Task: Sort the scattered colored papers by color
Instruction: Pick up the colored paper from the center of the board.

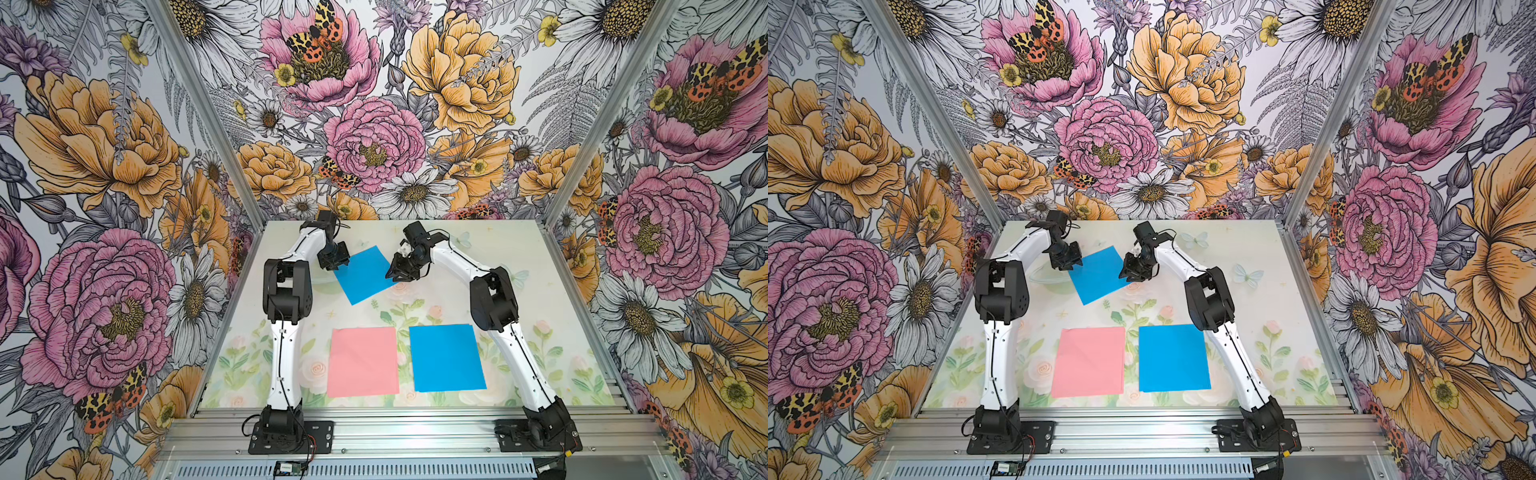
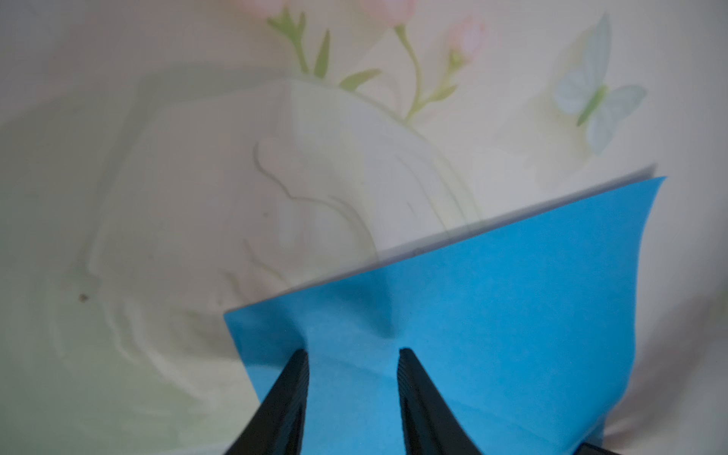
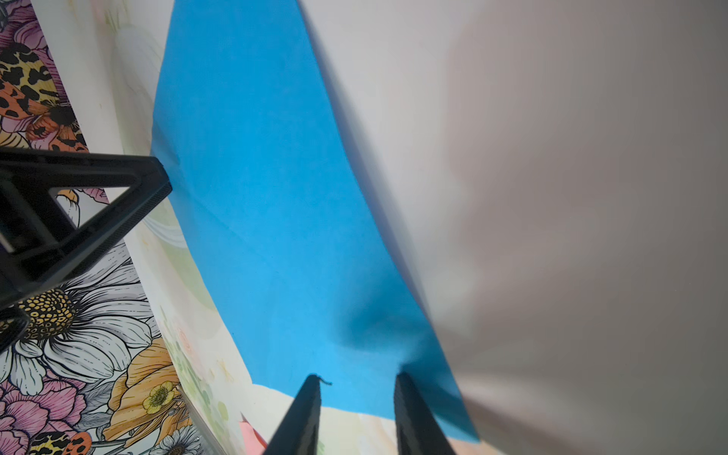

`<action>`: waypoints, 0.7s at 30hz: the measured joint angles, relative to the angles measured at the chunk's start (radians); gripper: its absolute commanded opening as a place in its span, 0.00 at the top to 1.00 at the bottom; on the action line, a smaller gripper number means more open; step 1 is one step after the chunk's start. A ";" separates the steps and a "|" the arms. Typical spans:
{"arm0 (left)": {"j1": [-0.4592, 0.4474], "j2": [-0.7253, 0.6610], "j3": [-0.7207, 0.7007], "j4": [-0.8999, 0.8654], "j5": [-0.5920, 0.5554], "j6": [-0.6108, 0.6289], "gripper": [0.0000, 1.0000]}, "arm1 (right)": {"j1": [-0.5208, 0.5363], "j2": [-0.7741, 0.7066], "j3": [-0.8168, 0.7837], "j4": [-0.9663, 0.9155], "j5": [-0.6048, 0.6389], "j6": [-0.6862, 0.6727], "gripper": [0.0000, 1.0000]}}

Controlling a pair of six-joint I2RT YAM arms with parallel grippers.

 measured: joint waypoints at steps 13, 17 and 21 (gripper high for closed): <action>-0.018 0.002 0.017 -0.012 -0.021 0.050 0.57 | -0.006 -0.007 -0.024 0.019 -0.016 -0.010 0.65; -0.034 0.045 0.099 -0.062 -0.138 0.074 0.56 | -0.008 -0.015 -0.040 0.028 -0.021 -0.019 0.64; -0.038 0.078 0.156 -0.102 -0.249 0.086 0.55 | -0.011 -0.023 -0.056 0.027 -0.025 -0.027 0.64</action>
